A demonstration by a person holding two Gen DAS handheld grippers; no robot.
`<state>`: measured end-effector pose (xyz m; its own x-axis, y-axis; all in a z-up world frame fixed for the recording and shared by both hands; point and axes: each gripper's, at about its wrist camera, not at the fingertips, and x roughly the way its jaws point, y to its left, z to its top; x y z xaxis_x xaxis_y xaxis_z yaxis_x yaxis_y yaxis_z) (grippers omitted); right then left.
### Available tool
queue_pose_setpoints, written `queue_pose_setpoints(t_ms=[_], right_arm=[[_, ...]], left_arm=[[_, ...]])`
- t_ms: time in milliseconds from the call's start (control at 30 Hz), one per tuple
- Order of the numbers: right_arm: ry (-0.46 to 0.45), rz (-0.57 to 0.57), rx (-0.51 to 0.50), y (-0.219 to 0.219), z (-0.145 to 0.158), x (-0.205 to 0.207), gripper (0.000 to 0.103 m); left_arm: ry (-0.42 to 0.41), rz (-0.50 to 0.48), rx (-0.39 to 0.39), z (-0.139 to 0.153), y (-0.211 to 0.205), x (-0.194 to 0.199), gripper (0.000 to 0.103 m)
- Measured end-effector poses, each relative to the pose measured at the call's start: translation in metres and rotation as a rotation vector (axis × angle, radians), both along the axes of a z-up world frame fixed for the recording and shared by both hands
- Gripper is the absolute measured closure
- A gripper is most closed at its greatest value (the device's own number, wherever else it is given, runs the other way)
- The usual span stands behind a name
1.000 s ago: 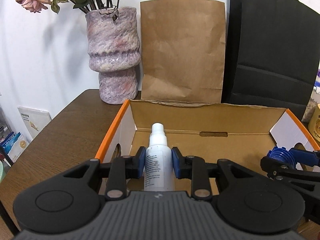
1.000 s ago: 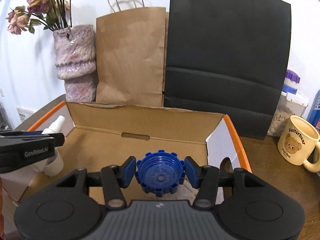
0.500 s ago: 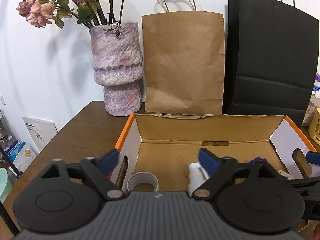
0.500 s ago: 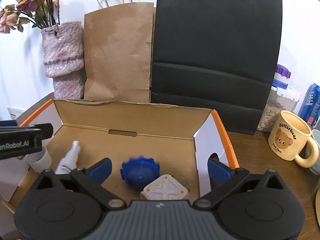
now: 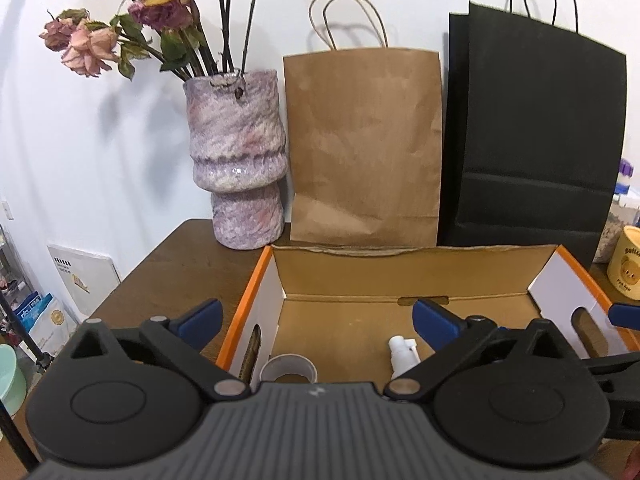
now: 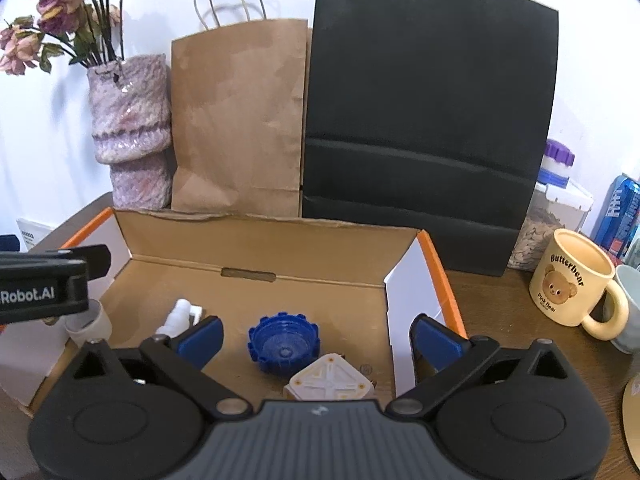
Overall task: Organize rigid objects
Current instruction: 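Open both grippers to drop the spray bottle and blue cap into the box, then withdraw both grippers from the box toward the remaining table items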
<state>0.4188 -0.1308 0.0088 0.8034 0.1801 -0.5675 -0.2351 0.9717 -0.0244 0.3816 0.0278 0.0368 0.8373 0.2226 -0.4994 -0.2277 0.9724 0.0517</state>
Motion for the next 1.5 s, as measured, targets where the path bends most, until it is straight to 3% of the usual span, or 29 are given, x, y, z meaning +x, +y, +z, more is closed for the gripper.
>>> queue_pose_setpoints(t_ms=[533, 1133, 1333, 1500], right_arm=[[-0.091, 0.008, -0.012, -0.015, 0.029, -0.056, 0.0], [-0.203, 0.037, 0.022, -0.054, 0.045, -0.144, 0.0], [-0.237, 0.05, 0.045, -0.072, 0.04, -0.178, 0.0], [-0.202, 0.062, 0.022, -0.083, 0.026, -0.201, 0.0]], left_arm=[[-0.067, -0.014, -0.014, 0.024, -0.002, -0.055, 0.0], [-0.085, -0.036, -0.026, 0.03, -0.003, -0.127, 0.0], [-0.078, -0.059, -0.021, 0.026, -0.01, -0.154, 0.0], [-0.059, -0.084, -0.036, 0.016, -0.014, -0.175, 0.0]])
